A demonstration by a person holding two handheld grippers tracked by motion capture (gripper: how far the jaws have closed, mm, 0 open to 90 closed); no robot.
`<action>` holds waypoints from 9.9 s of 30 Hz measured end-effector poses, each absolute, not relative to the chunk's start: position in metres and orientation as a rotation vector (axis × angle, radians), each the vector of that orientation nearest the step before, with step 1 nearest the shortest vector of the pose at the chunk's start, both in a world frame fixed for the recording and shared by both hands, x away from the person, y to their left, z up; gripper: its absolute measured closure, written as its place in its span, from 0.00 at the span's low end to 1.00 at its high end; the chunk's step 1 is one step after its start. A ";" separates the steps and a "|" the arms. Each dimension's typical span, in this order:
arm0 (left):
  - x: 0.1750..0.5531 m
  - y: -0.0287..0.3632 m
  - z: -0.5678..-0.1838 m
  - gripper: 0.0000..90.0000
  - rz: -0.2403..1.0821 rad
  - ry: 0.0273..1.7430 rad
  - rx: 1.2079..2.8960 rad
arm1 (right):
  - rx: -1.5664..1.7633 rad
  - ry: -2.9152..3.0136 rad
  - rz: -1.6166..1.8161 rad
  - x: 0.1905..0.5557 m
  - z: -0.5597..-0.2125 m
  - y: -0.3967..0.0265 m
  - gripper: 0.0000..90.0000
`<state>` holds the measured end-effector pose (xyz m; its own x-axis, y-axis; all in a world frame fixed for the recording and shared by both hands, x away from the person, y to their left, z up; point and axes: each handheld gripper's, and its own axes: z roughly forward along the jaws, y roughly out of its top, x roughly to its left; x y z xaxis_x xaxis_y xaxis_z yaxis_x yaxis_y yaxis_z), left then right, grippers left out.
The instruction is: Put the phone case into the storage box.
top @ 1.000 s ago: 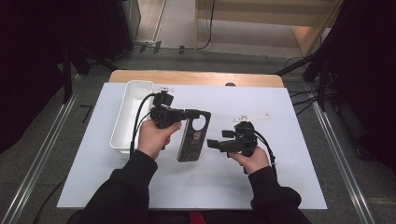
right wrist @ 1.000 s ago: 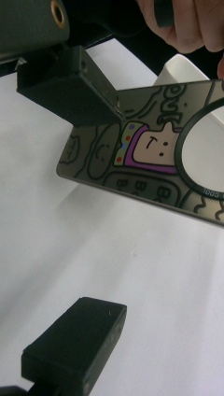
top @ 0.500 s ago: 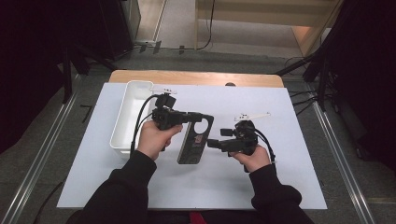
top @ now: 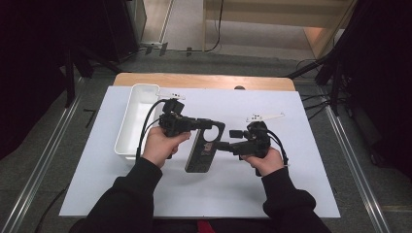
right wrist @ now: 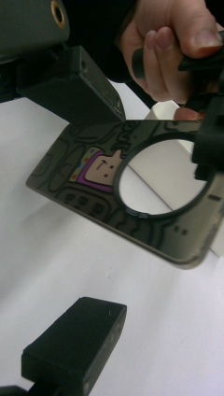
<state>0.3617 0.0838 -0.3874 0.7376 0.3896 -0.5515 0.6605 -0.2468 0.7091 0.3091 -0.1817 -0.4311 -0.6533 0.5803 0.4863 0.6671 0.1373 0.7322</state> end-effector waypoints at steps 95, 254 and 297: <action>0.344 0.069 -0.379 0.44 -0.098 0.675 1.935 | -1.374 -2.200 -1.605 0.320 -0.432 -0.191 0.79; 0.344 0.089 -0.391 0.80 0.488 1.105 2.013 | -1.736 -2.339 -1.499 0.341 -0.412 -0.104 0.72; 0.349 0.102 -0.385 0.80 0.287 1.099 1.980 | -1.379 -2.490 -1.467 0.320 -0.425 -0.138 0.35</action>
<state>0.3493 0.1016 -0.3846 0.5906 0.7856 -0.1843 0.5950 -0.2697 0.7571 0.3205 -0.1376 -0.4248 -0.6275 0.6967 0.3476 0.6418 0.2100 0.7376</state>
